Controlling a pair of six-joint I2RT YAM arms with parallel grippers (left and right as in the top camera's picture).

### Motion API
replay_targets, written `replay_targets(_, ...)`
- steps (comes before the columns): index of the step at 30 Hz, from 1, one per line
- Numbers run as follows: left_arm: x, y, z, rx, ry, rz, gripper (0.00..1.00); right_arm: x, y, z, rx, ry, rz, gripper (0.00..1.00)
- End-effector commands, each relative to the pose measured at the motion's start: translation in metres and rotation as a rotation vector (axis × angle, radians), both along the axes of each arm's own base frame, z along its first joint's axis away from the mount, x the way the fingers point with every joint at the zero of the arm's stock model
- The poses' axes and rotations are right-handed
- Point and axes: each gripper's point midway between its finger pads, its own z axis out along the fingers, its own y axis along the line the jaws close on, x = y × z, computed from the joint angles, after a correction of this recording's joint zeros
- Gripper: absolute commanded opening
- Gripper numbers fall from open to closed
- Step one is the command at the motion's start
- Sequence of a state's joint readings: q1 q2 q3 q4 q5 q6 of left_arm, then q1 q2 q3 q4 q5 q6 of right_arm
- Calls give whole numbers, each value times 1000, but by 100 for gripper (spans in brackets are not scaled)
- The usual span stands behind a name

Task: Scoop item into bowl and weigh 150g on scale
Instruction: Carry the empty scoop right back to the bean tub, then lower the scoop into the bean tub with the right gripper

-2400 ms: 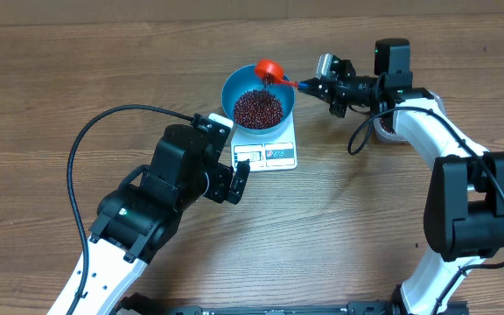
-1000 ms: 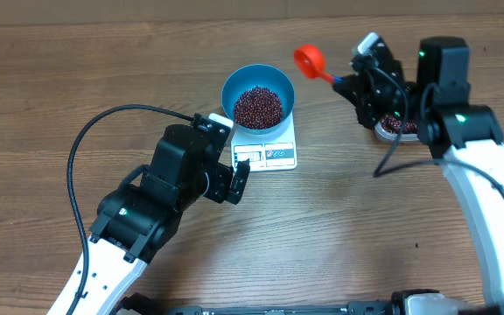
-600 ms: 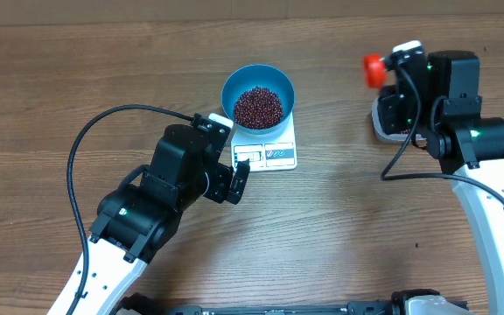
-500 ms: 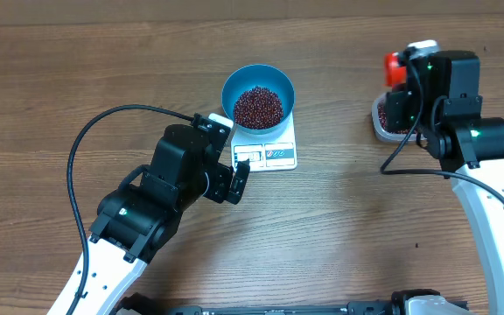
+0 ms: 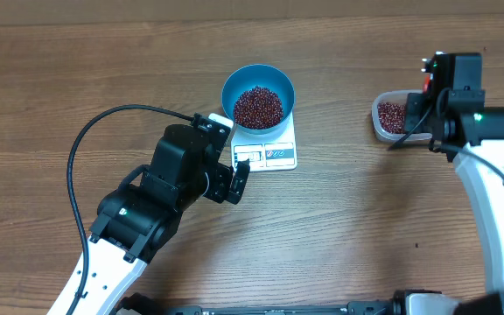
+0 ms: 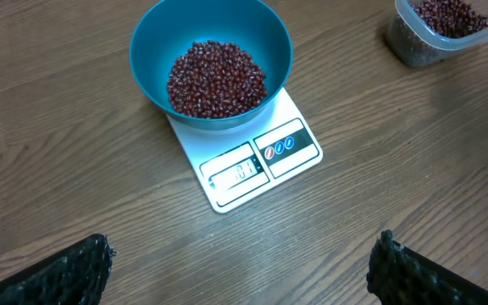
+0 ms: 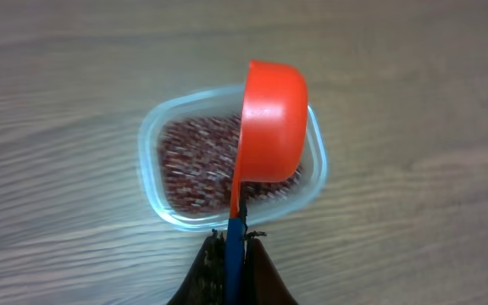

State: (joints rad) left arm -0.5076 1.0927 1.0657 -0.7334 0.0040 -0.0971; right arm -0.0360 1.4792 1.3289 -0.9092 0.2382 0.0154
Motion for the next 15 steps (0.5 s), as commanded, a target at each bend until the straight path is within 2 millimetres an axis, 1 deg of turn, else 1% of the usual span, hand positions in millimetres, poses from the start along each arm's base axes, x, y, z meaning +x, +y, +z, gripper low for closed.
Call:
replay_targets(1,1,3,-3,12,0,7,100,6,-11,-17,51,34,-53,4)
replay_targets(5,1,3,-3,12,0,7,100,13,-14,-43,82,88,-58,4)
replay_targets(8,1,3,-3,13,0,7,100,20,-9,-63,110,124,-41,4)
replay_targets(12,1,3,-3,12,0,7,100,23,-9,-86,114,179,-32,4)
replay_targets(15,1,3,-3,12,0,7,99,23,-10,-98,106,208,-30,4)
